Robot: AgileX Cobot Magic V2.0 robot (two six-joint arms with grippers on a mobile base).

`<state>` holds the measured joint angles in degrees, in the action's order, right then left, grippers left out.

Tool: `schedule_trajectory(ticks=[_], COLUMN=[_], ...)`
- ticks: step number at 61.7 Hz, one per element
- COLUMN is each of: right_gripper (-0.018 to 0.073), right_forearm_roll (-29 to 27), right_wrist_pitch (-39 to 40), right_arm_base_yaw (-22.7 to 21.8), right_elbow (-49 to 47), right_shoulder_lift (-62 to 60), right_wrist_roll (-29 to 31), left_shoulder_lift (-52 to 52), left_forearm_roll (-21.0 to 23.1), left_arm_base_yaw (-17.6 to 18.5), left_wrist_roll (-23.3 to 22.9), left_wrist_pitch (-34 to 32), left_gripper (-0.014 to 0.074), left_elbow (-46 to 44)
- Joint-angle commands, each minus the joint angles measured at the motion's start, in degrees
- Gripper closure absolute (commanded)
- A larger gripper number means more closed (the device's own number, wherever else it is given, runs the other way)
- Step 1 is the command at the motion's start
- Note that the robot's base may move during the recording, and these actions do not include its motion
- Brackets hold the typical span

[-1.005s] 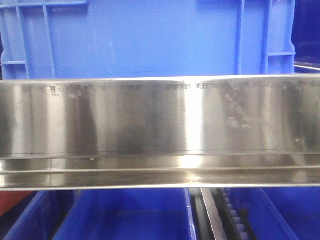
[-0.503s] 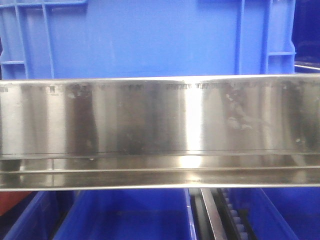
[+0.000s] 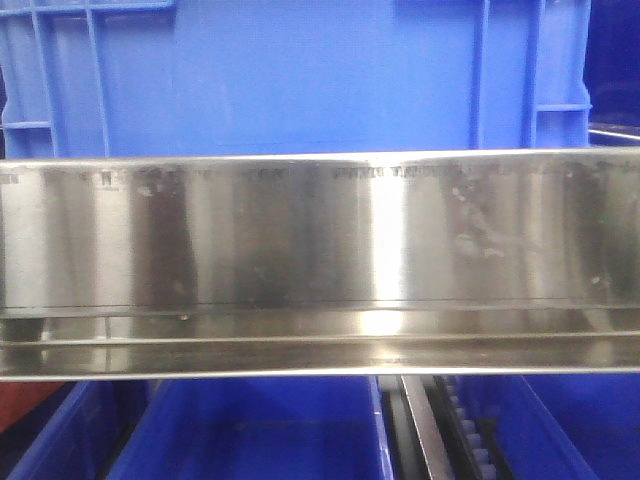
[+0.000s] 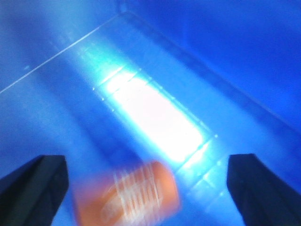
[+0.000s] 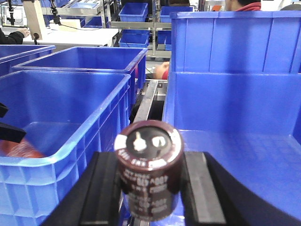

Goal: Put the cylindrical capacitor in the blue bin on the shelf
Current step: 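Lower the orange cylinder into the blue bin and open the left gripper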

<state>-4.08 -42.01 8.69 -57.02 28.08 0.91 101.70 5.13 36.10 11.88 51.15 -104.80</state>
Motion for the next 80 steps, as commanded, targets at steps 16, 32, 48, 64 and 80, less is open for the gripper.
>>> schedule_trajectory(ticks=[16, 32, 48, 64, 80], right_gripper=[0.0712, 0.0712, 0.0712, 0.0712, 0.0712], right_forearm_roll=[0.32, 0.32, 0.32, 0.32, 0.32], right_wrist_pitch=[0.87, 1.65, 1.85, 1.85, -2.29], right_arm_base_yaw=[1.81, 4.42, 10.04, 18.13, 25.24], right_elbow=[-0.17, -2.00, -8.86, -19.31, -34.06], right_shoulder_lift=[0.48, 4.89, 14.41, 28.38, 47.24], right_wrist_roll=[0.32, 0.50, 3.36, 5.23, 5.23], left_shoulder_lift=[-11.43, -24.43, -41.82, -60.88, -73.78], left_forearm_roll=[0.40, -0.57, -4.13, -12.00, -11.77], left_arm_base_yaw=[-0.05, -2.76, -5.02, -8.23, -9.85], left_wrist_roll=[-3.21, -6.40, -11.35, -19.67, -19.80], left_wrist_pitch=[4.54, 6.05, 4.13, 3.51, 3.51], left_gripper=[0.0390, 0.0709, 0.0708, 0.0708, 0.0708], left_elbow=[-0.52, 5.84, 20.21, 35.52, 43.52])
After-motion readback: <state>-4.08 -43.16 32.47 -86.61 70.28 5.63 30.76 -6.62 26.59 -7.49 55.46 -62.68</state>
